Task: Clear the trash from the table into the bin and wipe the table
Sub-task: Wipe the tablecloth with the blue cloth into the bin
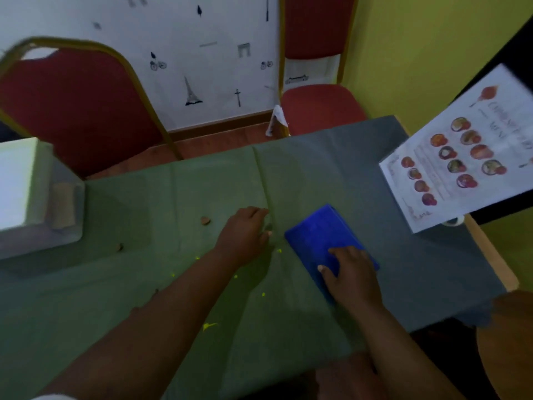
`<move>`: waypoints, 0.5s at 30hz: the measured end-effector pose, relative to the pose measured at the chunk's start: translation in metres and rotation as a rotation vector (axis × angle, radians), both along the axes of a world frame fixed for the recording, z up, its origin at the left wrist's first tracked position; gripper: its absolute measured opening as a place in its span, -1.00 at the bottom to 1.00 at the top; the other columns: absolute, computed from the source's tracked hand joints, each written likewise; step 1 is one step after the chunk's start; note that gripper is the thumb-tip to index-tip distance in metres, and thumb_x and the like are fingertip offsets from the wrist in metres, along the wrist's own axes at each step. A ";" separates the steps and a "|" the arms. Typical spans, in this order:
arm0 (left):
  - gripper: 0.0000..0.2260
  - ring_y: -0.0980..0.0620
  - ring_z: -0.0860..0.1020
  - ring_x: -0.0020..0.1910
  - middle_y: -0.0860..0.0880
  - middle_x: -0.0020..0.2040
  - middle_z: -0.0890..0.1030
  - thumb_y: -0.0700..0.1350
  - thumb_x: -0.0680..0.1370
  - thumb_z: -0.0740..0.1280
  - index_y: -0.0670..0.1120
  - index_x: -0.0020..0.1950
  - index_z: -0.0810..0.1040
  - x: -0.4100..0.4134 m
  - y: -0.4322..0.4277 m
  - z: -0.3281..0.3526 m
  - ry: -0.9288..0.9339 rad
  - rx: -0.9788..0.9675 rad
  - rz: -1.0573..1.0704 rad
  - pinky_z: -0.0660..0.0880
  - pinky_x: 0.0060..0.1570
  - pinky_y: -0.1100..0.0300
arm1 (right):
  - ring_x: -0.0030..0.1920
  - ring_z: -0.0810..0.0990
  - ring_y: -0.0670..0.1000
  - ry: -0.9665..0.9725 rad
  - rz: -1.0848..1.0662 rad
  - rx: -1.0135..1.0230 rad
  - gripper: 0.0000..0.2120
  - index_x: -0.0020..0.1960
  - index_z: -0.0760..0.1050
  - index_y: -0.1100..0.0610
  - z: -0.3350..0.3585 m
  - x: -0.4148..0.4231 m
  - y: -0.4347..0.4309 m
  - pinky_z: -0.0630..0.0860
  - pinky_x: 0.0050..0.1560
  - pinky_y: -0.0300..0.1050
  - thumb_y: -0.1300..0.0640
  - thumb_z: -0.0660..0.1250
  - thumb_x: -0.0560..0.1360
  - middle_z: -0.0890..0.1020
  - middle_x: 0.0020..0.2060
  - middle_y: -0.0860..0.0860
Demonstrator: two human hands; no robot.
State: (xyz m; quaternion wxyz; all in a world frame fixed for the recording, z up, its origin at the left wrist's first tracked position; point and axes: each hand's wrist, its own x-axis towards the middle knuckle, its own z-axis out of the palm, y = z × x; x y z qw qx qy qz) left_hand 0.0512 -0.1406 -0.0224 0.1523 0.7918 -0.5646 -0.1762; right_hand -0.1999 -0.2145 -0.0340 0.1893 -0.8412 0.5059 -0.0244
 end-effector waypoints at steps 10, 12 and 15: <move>-0.59 -0.24 0.52 0.12 -0.24 0.18 0.55 -0.05 0.44 0.41 -0.21 0.22 0.52 0.081 0.142 -0.013 -0.090 0.055 0.264 0.51 0.08 0.01 | 0.40 0.31 0.29 0.089 0.122 -0.161 -0.79 0.03 0.53 0.32 -0.039 0.047 -0.013 0.14 0.40 0.36 0.19 0.37 0.48 0.44 0.29 0.28; -0.63 -0.24 0.52 0.10 -0.23 0.15 0.55 -0.06 0.43 0.42 -0.20 0.18 0.54 0.093 0.165 -0.015 -0.078 0.061 0.328 0.50 0.06 0.02 | 0.33 0.37 0.33 0.028 0.070 -0.156 -0.80 0.04 0.50 0.38 -0.043 0.066 -0.022 0.17 0.38 0.35 0.25 0.34 0.50 0.46 0.23 0.33; -0.60 -0.24 0.51 0.13 -0.24 0.17 0.55 -0.09 0.43 0.44 -0.21 0.22 0.53 0.105 0.188 -0.017 -0.055 0.031 0.411 0.49 0.13 0.00 | 0.13 0.45 0.37 -0.090 -0.035 -0.116 -0.81 0.04 0.44 0.41 -0.037 0.099 -0.044 0.37 0.21 0.27 0.28 0.30 0.53 0.47 0.10 0.39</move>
